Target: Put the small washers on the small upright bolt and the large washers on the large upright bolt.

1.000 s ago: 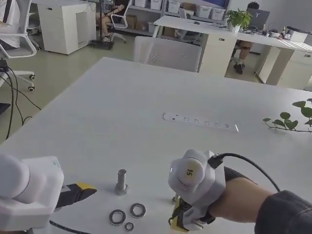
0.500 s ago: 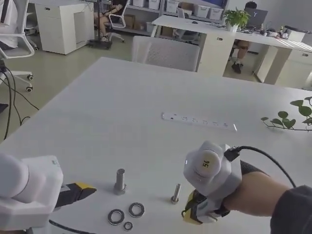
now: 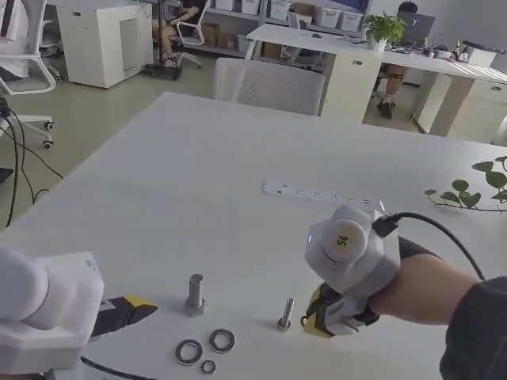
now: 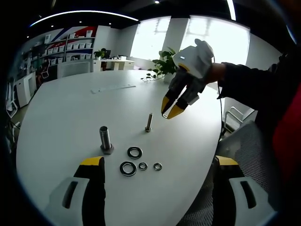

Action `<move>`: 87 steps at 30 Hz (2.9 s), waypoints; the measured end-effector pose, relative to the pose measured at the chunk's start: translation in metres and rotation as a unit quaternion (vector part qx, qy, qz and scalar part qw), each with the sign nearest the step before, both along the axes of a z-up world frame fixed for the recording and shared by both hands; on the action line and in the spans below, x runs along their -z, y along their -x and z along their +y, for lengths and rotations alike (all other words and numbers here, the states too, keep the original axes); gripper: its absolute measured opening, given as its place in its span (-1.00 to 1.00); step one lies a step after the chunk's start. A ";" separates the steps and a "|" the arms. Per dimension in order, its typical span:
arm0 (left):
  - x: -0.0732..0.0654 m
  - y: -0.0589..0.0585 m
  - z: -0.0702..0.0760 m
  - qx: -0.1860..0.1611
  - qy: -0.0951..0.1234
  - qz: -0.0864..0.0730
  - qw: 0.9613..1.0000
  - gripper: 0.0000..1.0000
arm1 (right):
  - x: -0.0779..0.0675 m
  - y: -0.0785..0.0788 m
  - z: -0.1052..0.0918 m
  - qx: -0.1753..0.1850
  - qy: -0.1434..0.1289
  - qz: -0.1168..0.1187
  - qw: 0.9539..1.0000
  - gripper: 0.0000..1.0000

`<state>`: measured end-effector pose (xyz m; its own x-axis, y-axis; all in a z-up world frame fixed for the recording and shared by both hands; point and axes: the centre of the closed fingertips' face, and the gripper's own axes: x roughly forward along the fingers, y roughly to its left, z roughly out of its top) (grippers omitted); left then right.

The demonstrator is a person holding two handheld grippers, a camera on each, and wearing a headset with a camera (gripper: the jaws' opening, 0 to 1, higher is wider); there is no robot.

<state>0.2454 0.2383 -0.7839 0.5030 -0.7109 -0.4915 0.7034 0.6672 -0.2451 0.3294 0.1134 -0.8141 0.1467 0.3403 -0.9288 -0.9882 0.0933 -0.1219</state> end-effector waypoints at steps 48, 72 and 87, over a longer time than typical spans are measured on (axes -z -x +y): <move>0.000 -0.001 0.003 -0.009 0.001 0.003 1.000 0.91 | 0.001 -0.031 0.020 -0.031 0.028 -0.017 0.999 -0.73; 0.002 -0.001 0.005 -0.012 0.002 0.005 1.000 0.91 | 0.027 -0.030 0.021 -0.026 0.036 0.007 0.999 -0.73; 0.005 -0.001 0.007 -0.013 0.000 0.009 1.000 0.91 | 0.051 -0.028 0.021 -0.021 0.039 0.018 0.999 -0.73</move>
<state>0.2459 0.2454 -0.7885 0.5130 -0.6975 -0.5003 0.6811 0.6855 -0.2572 0.3573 0.1340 -0.8648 0.1006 0.2722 -0.9570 -0.9948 0.0440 -0.0920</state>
